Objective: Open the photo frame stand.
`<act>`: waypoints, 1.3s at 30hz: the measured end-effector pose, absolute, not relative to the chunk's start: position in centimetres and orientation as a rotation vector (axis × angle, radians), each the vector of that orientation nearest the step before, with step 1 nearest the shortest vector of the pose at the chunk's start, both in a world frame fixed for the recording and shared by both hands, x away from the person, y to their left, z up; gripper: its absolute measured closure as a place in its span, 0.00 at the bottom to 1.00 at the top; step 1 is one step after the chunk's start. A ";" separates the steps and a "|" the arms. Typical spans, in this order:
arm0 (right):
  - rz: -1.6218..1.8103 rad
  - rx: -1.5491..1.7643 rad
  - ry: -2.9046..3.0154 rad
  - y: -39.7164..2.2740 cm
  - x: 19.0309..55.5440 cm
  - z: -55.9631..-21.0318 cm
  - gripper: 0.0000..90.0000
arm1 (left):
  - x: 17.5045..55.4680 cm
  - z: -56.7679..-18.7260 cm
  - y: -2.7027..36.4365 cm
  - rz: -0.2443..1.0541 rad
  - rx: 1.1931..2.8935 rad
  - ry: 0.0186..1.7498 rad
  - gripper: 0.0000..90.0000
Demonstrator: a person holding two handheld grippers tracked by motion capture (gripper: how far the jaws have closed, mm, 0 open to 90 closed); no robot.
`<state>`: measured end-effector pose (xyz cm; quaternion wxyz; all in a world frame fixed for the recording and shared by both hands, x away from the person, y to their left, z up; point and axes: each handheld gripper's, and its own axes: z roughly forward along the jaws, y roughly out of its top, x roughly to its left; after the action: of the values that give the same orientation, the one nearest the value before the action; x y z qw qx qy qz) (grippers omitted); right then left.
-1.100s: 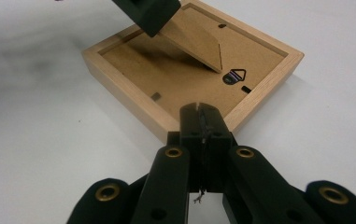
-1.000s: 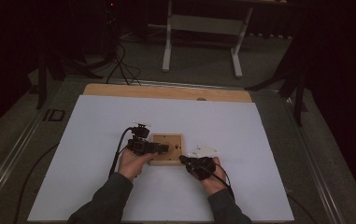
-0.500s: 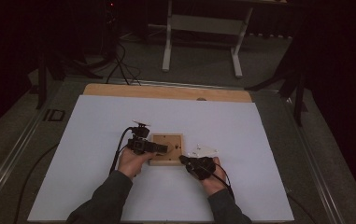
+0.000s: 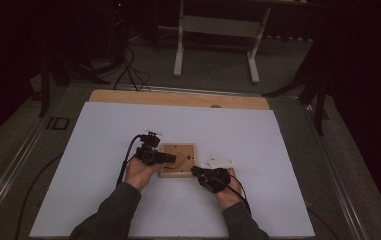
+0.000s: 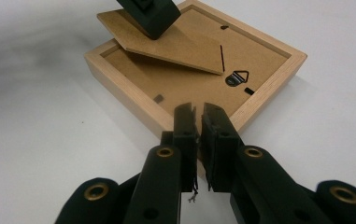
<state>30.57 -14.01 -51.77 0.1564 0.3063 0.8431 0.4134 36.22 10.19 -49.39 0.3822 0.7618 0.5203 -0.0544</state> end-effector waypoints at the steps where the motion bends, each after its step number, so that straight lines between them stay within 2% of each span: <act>1: 1.184 0.877 2.412 -14.0 30.6 -51.8 0.93 | 36.3 -49.5 10.2 -0.160 1.938 1.323 0.73; 3: 1.182 0.876 2.413 -14.0 30.6 -51.8 0.93 | 36.2 -49.7 10.0 -0.194 1.940 1.320 0.65; 7: 1.183 0.873 2.414 -14.0 30.6 -51.8 0.93 | 36.1 -50.0 9.6 -0.220 1.946 1.321 0.59; 15: 1.180 0.871 2.413 -14.0 30.6 -51.8 0.93 | 36.1 -50.4 9.9 -0.271 1.926 1.324 0.59; 18: 1.180 0.870 2.414 -14.0 30.6 -51.8 0.93 | 36.1 -50.4 9.9 -0.264 1.934 1.328 0.63; 23: 1.180 0.870 2.415 -14.0 30.6 -51.8 0.93 | 36.0 -50.3 9.9 -0.257 1.948 1.319 0.64; 39: 1.223 0.912 2.371 -15.0 31.0 -50.8 0.83 | 34.7 -49.6 9.1 -0.100 2.032 1.226 0.64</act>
<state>31.02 -15.02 -50.81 0.1604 0.3192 0.8301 0.4281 34.72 9.14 -49.64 0.3738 0.7935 0.4786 -0.0391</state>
